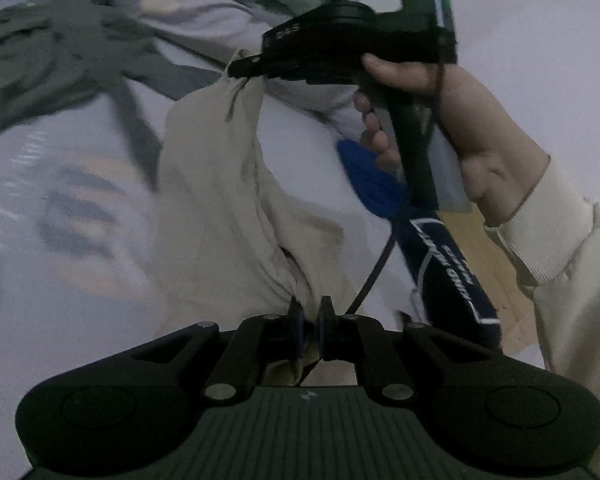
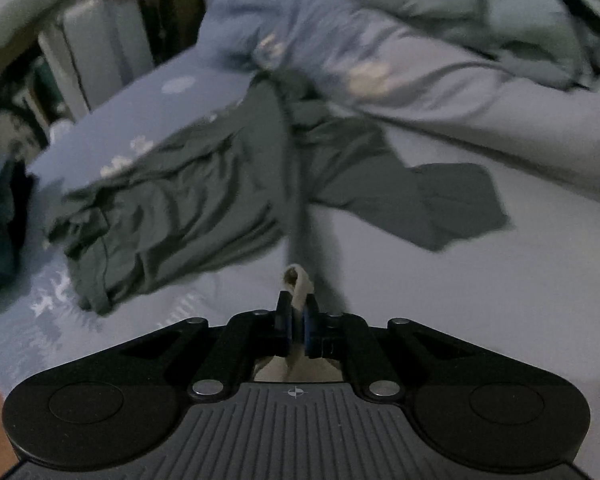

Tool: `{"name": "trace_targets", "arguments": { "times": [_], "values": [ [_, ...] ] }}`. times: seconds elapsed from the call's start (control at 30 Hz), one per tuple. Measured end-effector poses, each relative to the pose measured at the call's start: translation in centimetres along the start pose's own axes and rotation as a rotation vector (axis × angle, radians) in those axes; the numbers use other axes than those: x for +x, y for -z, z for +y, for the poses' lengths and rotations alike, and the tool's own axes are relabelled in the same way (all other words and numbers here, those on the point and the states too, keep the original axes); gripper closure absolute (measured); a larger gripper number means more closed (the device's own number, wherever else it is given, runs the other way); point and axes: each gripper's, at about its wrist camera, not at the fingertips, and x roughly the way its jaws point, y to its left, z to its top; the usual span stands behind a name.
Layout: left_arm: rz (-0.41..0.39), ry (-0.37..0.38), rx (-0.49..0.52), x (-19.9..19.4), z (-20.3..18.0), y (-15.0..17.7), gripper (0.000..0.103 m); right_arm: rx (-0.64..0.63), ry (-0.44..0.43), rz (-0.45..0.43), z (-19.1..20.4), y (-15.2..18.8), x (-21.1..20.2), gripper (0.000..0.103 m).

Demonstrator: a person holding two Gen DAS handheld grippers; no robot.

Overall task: Fold clothes
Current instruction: 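Lift the khaki shirt with both grippers, fold it lengthwise and open both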

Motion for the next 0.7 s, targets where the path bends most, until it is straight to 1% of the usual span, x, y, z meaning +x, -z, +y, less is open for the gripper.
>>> {"name": "trace_targets", "arguments": {
  "times": [0.13,0.3,0.4,0.53,0.63,0.7],
  "values": [
    [0.033,0.009,0.008,4.0,-4.0,1.3,0.094,0.070,0.012,-0.040,-6.7,2.1,-5.0,0.097],
    [0.085,0.008,0.002,10.5,-7.8,3.0,0.094,0.150,0.041,-0.061,-14.8,5.9,-8.5,0.097],
    [0.125,-0.016,-0.001,14.9,-9.4,4.4,0.094,0.201,0.045,-0.056,-19.5,8.2,-8.9,0.097],
    [0.176,-0.059,-0.007,20.2,-10.7,6.2,0.094,0.253,0.061,-0.024,-24.9,11.8,-7.6,0.097],
    [0.200,-0.089,0.000,23.0,-11.6,7.1,0.094,0.284,0.054,-0.014,-27.8,13.7,-6.6,0.097],
    [0.211,-0.106,0.002,24.1,-12.2,7.4,0.094,0.302,0.044,-0.018,-29.5,14.8,-6.4,0.097]
  ]
}}
